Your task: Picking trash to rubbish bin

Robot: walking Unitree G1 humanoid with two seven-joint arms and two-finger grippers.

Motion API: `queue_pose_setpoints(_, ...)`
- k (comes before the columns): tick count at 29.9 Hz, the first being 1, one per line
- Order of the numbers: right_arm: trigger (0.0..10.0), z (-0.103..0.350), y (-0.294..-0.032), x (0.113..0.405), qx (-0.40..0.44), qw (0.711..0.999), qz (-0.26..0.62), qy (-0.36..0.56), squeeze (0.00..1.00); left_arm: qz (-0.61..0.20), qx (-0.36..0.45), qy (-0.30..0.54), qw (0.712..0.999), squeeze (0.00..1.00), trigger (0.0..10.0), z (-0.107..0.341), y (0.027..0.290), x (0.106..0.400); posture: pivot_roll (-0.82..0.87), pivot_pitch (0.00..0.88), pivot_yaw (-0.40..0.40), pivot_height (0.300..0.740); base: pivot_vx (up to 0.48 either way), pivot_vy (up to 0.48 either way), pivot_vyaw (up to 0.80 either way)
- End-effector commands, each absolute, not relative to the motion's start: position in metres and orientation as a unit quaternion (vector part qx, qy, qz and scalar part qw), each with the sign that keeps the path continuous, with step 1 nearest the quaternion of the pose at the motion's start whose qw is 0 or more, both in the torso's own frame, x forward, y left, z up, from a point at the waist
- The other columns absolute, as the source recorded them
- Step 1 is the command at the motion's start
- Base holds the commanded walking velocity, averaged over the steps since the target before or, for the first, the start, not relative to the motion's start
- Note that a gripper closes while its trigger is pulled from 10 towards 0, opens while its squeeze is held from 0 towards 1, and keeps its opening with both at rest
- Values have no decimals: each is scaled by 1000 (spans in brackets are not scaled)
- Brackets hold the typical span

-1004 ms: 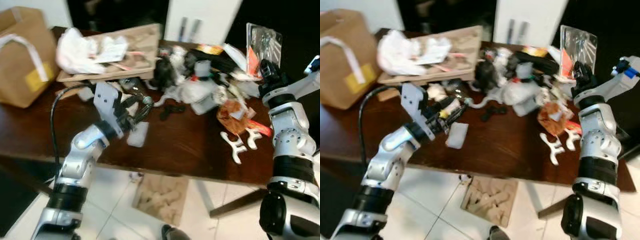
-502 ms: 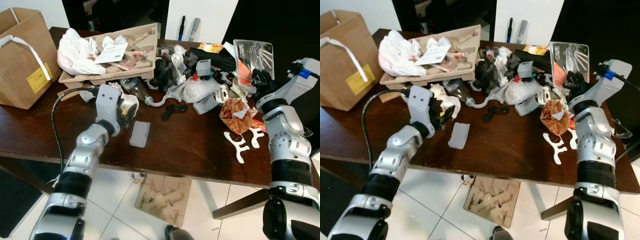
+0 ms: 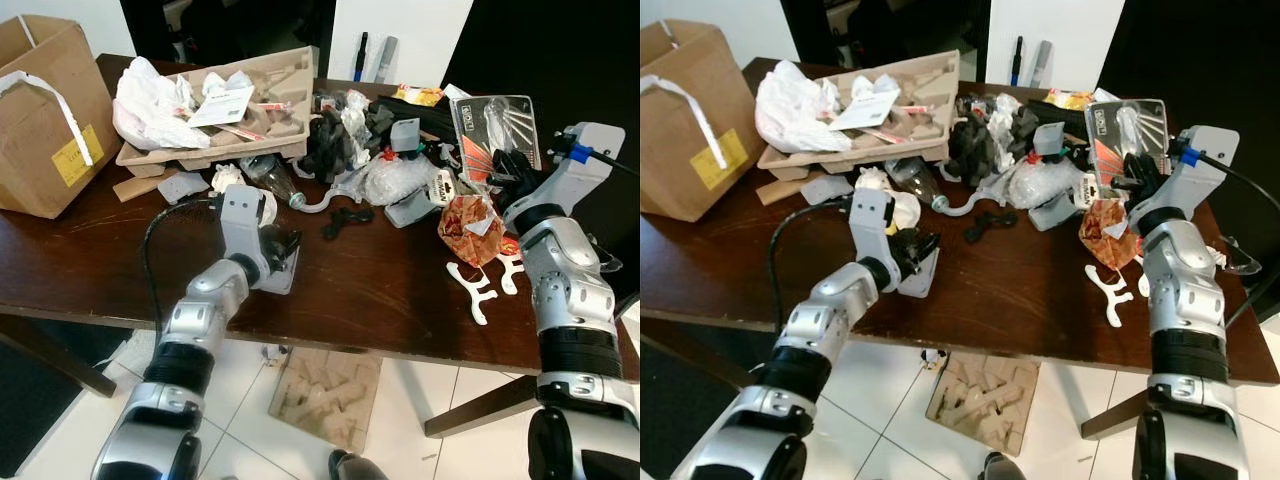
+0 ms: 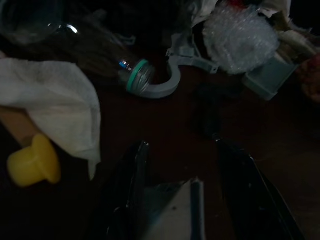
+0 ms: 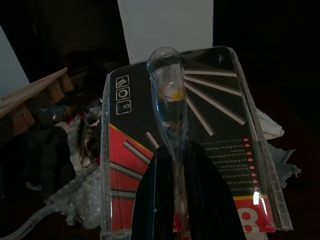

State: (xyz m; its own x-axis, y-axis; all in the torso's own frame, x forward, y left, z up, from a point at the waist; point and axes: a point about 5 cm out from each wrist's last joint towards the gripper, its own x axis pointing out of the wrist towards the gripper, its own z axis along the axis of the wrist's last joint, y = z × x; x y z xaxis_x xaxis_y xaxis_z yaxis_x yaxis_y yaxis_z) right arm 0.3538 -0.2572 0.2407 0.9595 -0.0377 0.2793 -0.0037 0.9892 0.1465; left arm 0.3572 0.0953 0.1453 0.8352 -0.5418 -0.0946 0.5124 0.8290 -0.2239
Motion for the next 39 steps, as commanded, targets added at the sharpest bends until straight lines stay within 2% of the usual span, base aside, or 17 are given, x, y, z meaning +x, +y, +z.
queue_pose_setpoints(1, 10000, 236, -262, 351, 65, 989, -22, -131, 0, -271, -85, 110, 952, 0, 10000, 135, 92, 356, 22, 174, -18, 740, 0, 0, 0)
queue_pose_setpoints(3, 10000, 234, -265, 350, 63, 989, -33, -127, 0, -256, -82, 144, 952, 0, 10000, 126, 96, 354, 21, 172, -15, 740, 0, 0, 0)
queue_pose_setpoints(11, 10000, 233, -266, 351, 63, 989, -48, -124, 0, -235, -60, 183, 953, 0, 10000, 115, 102, 352, 29, 171, -13, 740, 0, 0, 0)
queue_pose_setpoints(12, 10000, 232, -267, 352, 63, 989, -53, -122, 0, -230, -50, 182, 955, 1000, 10000, 116, 103, 351, 29, 171, -13, 740, 0, 0, 0)
queue_pose_setpoints(20, 10000, 234, -265, 353, 62, 989, -53, -122, 0, -217, -43, 141, 965, 1000, 10000, 138, 106, 348, 40, 174, -27, 740, 0, 0, 0)
queue_pose_setpoints(29, 10000, 237, -261, 355, 61, 989, -51, -126, 0, -235, -61, 213, 946, 1000, 10000, 106, 94, 333, 40, 172, -29, 740, 0, 0, 0)
queue_pose_setpoints(35, 10000, 240, -263, 355, 61, 988, -52, -131, 0, -241, -62, 219, 944, 1000, 10000, 106, 94, 330, 41, 169, -31, 740, 0, 0, 0)
queue_pose_setpoints(36, 10000, 242, -263, 355, 64, 987, -52, -136, 0, -248, -27, 216, 944, 98, 10000, 108, 93, 329, 40, 164, -32, 740, 0, 0, 0)
queue_pose_setpoints(38, 10000, 243, -264, 355, 65, 987, -52, -137, 0, -251, -15, 215, 944, 98, 10000, 108, 93, 329, 40, 164, -32, 740, 0, 0, 0)
queue_pose_setpoints(39, 10000, 243, -263, 355, 65, 987, -51, -139, 0, -256, -3, 215, 942, 0, 10000, 109, 91, 328, 40, 164, -32, 740, 0, 0, 0)
